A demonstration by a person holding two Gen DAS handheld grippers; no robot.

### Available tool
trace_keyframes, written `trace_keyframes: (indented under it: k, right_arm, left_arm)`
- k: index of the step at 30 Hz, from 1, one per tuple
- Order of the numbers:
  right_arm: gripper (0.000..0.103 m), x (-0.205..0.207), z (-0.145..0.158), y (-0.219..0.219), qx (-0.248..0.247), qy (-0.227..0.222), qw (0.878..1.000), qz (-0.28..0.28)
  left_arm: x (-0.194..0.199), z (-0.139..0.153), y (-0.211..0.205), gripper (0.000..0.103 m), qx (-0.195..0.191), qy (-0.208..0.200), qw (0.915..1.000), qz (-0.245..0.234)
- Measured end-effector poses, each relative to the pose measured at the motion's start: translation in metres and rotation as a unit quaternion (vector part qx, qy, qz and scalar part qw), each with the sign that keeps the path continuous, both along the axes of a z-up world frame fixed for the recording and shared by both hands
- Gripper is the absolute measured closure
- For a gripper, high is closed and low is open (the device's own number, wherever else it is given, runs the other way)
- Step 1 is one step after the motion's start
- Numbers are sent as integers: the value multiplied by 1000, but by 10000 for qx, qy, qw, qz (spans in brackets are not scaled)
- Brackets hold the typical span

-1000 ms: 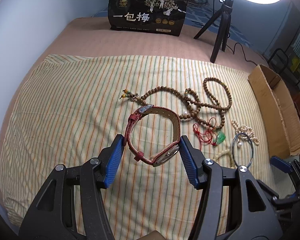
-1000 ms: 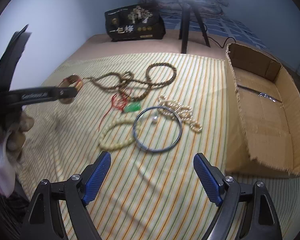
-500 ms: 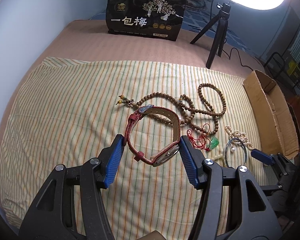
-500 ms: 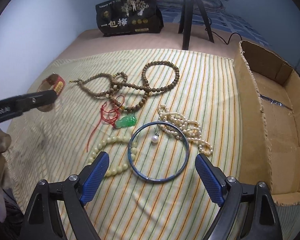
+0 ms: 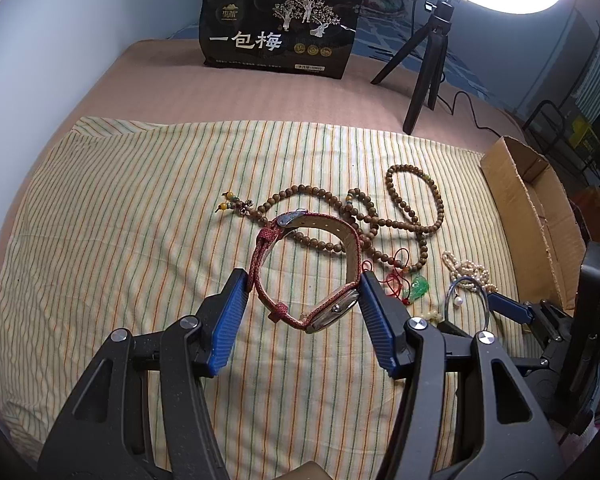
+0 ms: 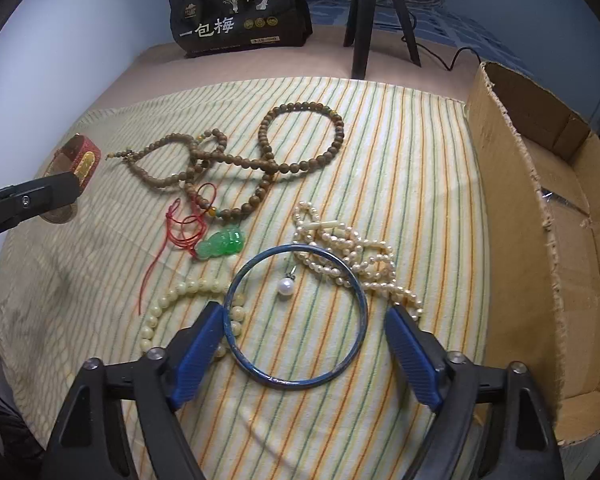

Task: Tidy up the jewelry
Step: 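Close the left tool on the watch while the right tool grasps the blue bangle, then carry the bangle and watch into the cardboard box and release both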

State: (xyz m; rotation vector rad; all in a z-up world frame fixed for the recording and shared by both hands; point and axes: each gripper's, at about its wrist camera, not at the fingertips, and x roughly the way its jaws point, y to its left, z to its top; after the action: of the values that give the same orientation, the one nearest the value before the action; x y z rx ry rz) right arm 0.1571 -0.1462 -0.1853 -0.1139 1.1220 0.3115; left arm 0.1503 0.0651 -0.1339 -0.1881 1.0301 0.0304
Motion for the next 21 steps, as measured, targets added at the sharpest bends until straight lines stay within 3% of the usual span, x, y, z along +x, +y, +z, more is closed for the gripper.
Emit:
trace_keyframes:
  k: [2, 11, 21]
  right_arm:
    - [30, -1, 1, -1, 9, -23, 10000, -18]
    - [30, -4, 8, -7, 209, -70, 9997, -62]
    - [30, -18, 53, -10, 536, -524, 9972, 66]
  left_arm:
    - [0, 0, 0, 45, 7, -5, 10000, -6]
    - [-2, 5, -3, 45, 4, -69, 10000, -22]
    - [-1, 22, -20, 45, 15, -286, 9994, -174]
